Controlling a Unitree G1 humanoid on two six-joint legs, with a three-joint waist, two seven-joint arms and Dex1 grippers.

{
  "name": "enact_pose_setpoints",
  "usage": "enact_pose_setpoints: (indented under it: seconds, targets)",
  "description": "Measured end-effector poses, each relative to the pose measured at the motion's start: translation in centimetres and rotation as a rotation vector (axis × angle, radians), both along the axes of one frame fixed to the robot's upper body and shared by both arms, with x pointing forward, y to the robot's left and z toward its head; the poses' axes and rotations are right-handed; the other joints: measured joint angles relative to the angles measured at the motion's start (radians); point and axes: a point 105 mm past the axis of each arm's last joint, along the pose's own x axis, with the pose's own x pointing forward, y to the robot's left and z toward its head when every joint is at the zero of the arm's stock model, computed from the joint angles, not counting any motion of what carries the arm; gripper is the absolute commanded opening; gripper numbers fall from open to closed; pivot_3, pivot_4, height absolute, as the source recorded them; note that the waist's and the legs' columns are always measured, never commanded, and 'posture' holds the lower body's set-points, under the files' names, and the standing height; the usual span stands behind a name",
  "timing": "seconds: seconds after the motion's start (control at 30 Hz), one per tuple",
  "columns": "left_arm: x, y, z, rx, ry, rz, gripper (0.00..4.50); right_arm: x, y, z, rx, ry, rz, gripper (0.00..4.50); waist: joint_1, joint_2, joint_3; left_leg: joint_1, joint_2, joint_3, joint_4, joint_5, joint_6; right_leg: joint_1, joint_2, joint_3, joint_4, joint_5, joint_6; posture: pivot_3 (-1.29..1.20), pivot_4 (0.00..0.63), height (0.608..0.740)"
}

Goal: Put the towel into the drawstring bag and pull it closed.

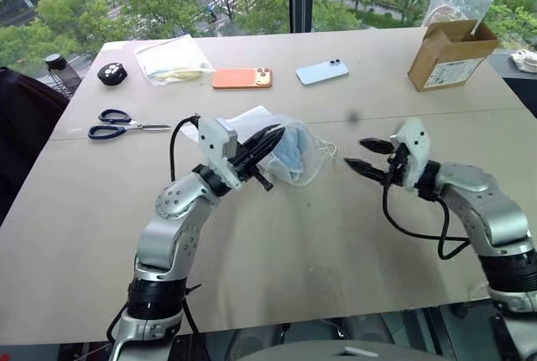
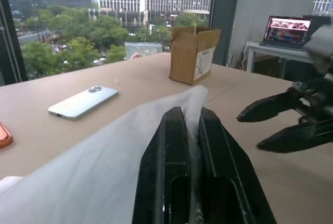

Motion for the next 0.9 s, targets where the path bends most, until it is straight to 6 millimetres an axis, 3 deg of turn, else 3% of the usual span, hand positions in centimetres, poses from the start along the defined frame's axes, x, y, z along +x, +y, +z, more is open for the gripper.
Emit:
enact_pose_setpoints:
  seconds: [0.07, 0.13, 0.23, 0.4, 0.53, 0.7, 0.87, 0.9]
  targets:
    - [0.0, 0.0, 0.0, 0.0, 0.001, -0.001, 0.0, 1.0, 1.1, -0.7, 0.029, -0.008, -0.02, 2.95, -0.003, 0.0, 0.0, 0.0, 0.001, 0.0, 0.0, 0.0, 0.0, 0.0, 0.0, 0.0, 0.0, 0.0, 0.0, 0.0, 0.15, 0.734]
    - [0.0, -0.1, 0.0, -0.001, 0.002, -0.005, 0.0, 1.2, 3.4, -0.8, 0.091, -0.012, 0.014, 2.95, -0.004, 0.0, 0.0, 0.0, 0.001, 0.0, 0.0, 0.0, 0.0, 0.0, 0.0, 0.0, 0.0, 0.0, 0.0, 0.0, 0.15, 0.734]
    - [0.0, -0.1, -0.1, 0.001, 0.003, -0.005, 0.0, 1.3, 5.3, -1.6, 0.005, -0.061, 0.084, 2.95, 0.007, 0.0, 0.0, -0.001, 0.0, 0.0, 0.001, 0.0, 0.0, 0.0, -0.001, -0.001, -0.003, 0.0, 0.0, 0.0, 0.15, 0.734]
    - [0.0, 0.1, -0.1, 0.005, 0.006, 0.005, 0.0, 1.1, 6.2, -3.3, -0.086, -0.077, 0.146, 2.95, 0.008, 0.0, 0.0, -0.001, -0.001, 0.0, 0.001, 0.0, 0.0, 0.0, -0.001, 0.0, -0.003, 0.0, 0.0, 0.0, 0.15, 0.734]
    - [-0.1, 0.1, -0.1, 0.006, 0.006, 0.011, 0.0, 1.0, 6.3, -3.3, -0.101, -0.086, 0.174, 2.95, 0.004, 0.0, 0.0, -0.001, 0.0, -0.001, 0.001, 0.0, 0.0, 0.0, 0.0, 0.0, -0.001, 0.0, 0.0, 0.0, 0.15, 0.734]
    - [-0.2, 0.3, -0.2, 0.007, 0.012, 0.02, 0.0, 1.2, 7.5, -3.4, -0.051, -0.068, 0.187, 2.95, 0.0, 0.0, 0.0, -0.001, 0.0, 0.0, 0.001, 0.0, 0.0, 0.0, 0.0, 0.0, -0.001, 0.0, 0.0, 0.0, 0.15, 0.734]
    - [-0.1, 0.3, -0.3, 0.005, 0.018, 0.029, 0.0, 2.7, 9.4, -3.3, 0.018, -0.079, 0.123, 2.95, 0.002, 0.0, 0.0, -0.001, 0.0, 0.0, 0.001, 0.0, 0.0, 0.0, 0.0, 0.0, -0.002, 0.0, 0.0, 0.0, 0.15, 0.734]
    - [-0.1, 0.3, -0.3, 0.005, 0.018, 0.03, 0.0, 3.2, 9.5, -3.1, 0.06, -0.077, 0.08, 2.44, 0.002, 0.0, 0.0, -0.001, 0.0, 0.0, 0.001, 0.0, 0.0, 0.0, 0.0, 0.0, -0.002, 0.0, 0.0, 0.0, 0.15, 0.734]
